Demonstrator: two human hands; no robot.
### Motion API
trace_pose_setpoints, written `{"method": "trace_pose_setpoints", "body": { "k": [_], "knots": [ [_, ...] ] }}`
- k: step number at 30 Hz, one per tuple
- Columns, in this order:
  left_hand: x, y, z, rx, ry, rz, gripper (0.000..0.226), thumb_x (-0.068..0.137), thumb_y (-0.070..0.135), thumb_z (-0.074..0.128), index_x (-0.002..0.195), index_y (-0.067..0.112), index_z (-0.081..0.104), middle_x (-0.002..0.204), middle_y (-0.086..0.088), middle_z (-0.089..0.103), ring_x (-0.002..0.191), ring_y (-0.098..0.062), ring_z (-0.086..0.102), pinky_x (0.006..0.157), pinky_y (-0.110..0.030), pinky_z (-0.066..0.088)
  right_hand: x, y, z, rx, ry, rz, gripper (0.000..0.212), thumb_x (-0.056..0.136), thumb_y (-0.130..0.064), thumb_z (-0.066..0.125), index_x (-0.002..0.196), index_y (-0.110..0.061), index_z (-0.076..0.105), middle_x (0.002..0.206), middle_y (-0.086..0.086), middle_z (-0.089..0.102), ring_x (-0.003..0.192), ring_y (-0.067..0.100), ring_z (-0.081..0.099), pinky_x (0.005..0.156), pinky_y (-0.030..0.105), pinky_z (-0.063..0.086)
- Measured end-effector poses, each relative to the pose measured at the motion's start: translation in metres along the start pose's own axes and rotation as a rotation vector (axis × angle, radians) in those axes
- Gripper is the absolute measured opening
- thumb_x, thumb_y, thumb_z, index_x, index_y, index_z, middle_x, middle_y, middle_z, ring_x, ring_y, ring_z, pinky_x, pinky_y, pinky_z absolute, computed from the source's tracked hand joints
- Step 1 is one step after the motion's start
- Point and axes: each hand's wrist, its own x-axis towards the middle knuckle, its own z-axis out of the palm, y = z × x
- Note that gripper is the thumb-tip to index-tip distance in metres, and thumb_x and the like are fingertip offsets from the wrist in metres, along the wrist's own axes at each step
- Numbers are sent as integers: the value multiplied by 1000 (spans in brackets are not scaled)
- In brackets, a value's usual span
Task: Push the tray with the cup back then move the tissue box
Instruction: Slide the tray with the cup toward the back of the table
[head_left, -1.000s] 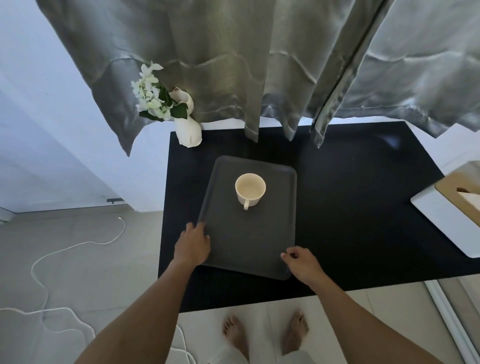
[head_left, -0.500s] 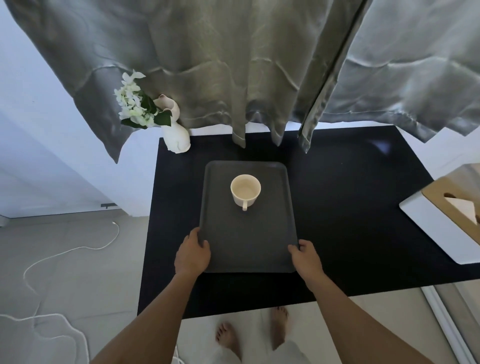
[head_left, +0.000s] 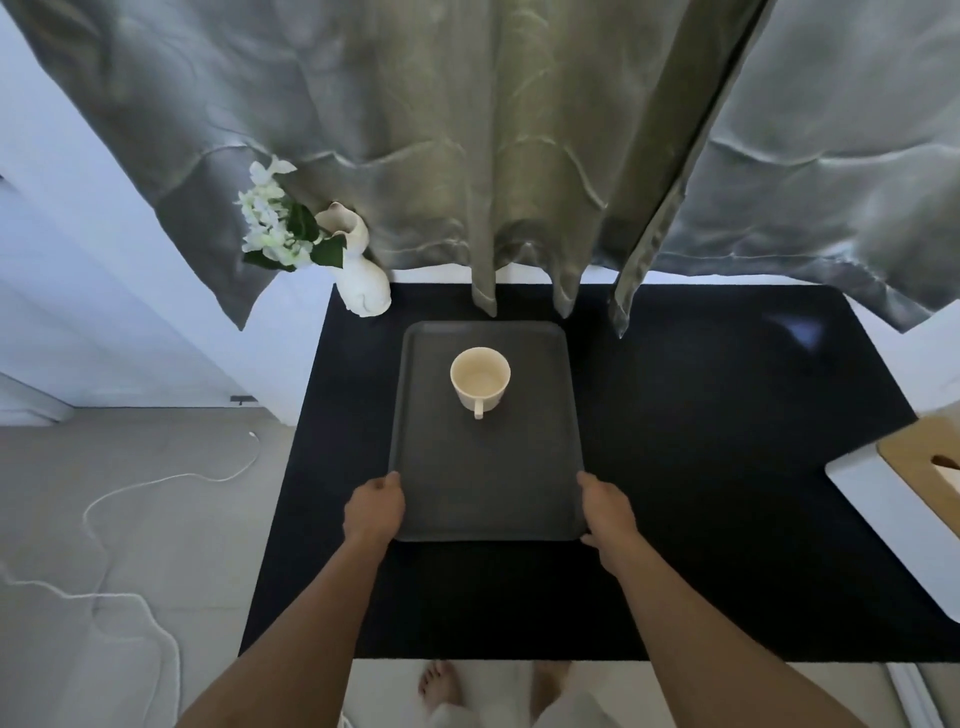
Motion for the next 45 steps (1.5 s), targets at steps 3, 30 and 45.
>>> {"method": "trace_pose_setpoints", "body": {
  "k": [3,30,45],
  "knots": [
    [4,13,3,-75,41,-36,48,99,39,41,129,5,58,127,-21,58,113,-39,55,100,-49,46,15,-13,-2,39,-44,8,50,98,-43,43,140,-14,46,137,11,51,116,30,50,101,49,44],
    [45,69,19,-513,229,-116,48,96,36,41,134,11,56,135,-14,57,122,-35,52,105,-46,39,67,-69,-2,149,-250,-50,58,97,-46,46,149,-22,36,149,8,44,134,30,44,102,50,42],
    [-17,64,23,-556,192,44,38,92,41,46,103,10,65,111,-17,67,112,-36,60,98,-48,45,32,-61,-39,115,-320,-123,52,99,-41,45,144,-15,43,142,11,52,128,28,52,107,50,43]
  ]
}}
